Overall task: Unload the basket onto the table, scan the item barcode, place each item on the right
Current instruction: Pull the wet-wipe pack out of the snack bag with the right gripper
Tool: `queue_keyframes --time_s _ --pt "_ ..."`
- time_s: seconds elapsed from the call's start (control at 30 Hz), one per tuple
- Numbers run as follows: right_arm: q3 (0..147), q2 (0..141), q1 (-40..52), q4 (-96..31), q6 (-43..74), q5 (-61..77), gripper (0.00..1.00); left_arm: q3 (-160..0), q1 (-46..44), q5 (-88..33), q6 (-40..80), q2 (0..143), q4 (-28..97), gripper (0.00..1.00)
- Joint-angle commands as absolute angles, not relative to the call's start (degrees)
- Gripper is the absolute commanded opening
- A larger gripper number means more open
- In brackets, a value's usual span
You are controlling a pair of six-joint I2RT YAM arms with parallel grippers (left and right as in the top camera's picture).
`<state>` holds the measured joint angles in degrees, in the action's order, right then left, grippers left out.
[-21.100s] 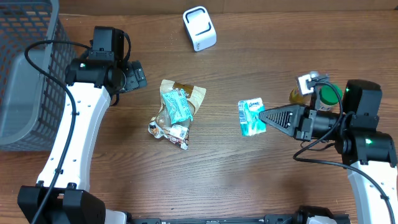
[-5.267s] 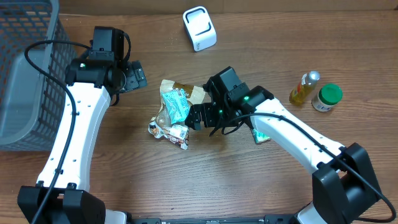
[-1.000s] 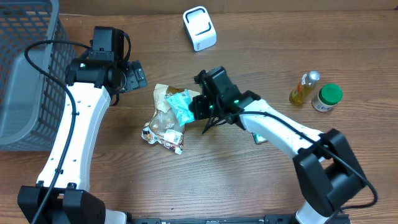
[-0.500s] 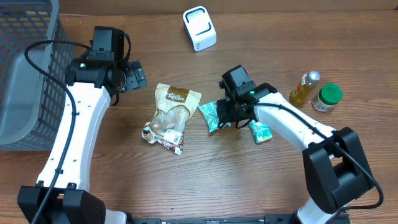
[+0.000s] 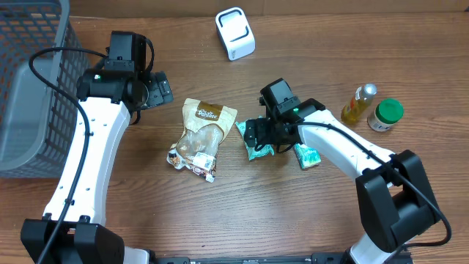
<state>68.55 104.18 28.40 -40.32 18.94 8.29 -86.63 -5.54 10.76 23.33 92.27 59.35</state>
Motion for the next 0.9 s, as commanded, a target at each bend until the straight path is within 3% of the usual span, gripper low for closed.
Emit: queue_keyframes --time_s 0.0,0.53,0.67,0.87 --pt "68.1 102.9 29.8 -41.3 23.1 12.2 0.94 -87.2 -5.7 10.9 21.8 92.2 59.4 1.00" --pt "68.1 102.9 33.5 -46.1 23.2 12.1 0.96 -87.2 -5.7 10.9 21.8 92.2 59.4 0.99" --pt "68.1 102.9 35.5 -44.2 23.2 12.4 0.82 -87.2 -5.7 10.9 21.8 92.2 59.4 1.00" --pt "68.1 102.9 38.3 -42.1 24.3 12.3 0.29 -87.2 -5.7 10.9 21.8 92.2 59.4 0.99"
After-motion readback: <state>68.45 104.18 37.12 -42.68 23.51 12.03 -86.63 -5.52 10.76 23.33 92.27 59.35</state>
